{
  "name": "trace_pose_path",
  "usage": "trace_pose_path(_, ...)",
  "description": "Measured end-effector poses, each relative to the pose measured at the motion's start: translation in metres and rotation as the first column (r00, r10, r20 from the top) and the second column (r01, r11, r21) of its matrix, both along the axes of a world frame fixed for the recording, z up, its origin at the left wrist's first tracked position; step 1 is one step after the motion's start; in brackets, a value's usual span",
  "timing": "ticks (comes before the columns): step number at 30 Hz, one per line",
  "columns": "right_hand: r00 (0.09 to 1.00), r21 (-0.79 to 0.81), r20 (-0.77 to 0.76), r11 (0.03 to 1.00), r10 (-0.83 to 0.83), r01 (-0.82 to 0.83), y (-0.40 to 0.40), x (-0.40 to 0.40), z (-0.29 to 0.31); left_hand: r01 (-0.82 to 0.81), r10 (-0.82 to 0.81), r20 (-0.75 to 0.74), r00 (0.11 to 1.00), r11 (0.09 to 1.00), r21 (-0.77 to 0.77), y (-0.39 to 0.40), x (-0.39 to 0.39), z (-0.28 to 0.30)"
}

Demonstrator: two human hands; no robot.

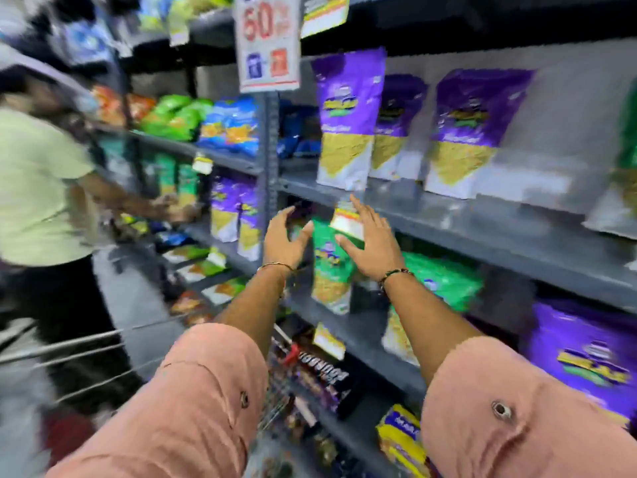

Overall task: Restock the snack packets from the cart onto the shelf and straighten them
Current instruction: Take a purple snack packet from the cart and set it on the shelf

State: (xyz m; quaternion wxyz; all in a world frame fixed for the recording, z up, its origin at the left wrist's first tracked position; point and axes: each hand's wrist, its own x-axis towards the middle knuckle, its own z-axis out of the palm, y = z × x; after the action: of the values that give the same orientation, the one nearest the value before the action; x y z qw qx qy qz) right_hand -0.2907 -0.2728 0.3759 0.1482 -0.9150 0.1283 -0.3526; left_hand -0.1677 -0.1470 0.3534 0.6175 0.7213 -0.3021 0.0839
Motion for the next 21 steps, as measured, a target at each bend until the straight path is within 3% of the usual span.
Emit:
trace_pose_path(4, 0.968, 0.198, -0.174, 0.969, 0.18, -0.144, 0.056, 0.083, -0.054, -0.099, 0.111, -0.156, 0.982, 0.992, 0.084, 0.084, 0.064, -0.066)
trace_pose_path(8, 0.85, 0.388, -0.398, 0.903, 0.345, -0.185, 0.114, 0.158, -0.127, -0.201, 0.249, -0.346, 0.904, 0.965, 0.171, 0.166, 0.114, -0.139)
trace_pose_path(11, 0.653, 0.518, -0.59, 0.843, 0.474, -0.143, 0.151, 0.206, -0.2, -0.212, 0.304, -0.503, 0.809, 0.949, 0.233, 0.227, 0.137, -0.2)
trace_pose_path(13, 0.487, 0.526, -0.72, 0.846, 0.495, -0.083, 0.17, 0.23, -0.248, -0.232, 0.353, -0.575, 0.738, 0.933, 0.275, 0.264, 0.145, -0.245)
trace_pose_path(15, 0.354, 0.495, -0.805, 0.868, 0.476, -0.043, 0.186, 0.255, -0.294, -0.21, 0.454, -0.651, 0.609, 0.883, 0.419, 0.295, 0.152, -0.29)
trace_pose_path(16, 0.302, 0.478, -0.831, 0.877, 0.467, -0.039, 0.191, 0.267, -0.316, -0.109, 0.509, -0.662, 0.551, 0.83, 0.547, 0.308, 0.156, -0.314)
trace_pose_path(18, 0.212, 0.427, -0.878, 0.902, 0.429, -0.058, 0.197, 0.282, -0.351, 0.341, 0.509, -0.727, 0.461, 0.655, 0.675, 0.325, 0.156, -0.348)
trace_pose_path(20, 0.125, 0.382, -0.912, 0.921, 0.39, -0.081, 0.197, 0.3, -0.388, 0.668, 0.446, -0.859, 0.253, 0.561, 0.488, 0.331, 0.153, -0.387)
trace_pose_path(21, 0.099, 0.37, -0.921, 0.926, 0.376, -0.077, 0.197, 0.307, -0.401, 0.716, 0.423, -0.871, 0.252, 0.524, 0.461, 0.33, 0.154, -0.408)
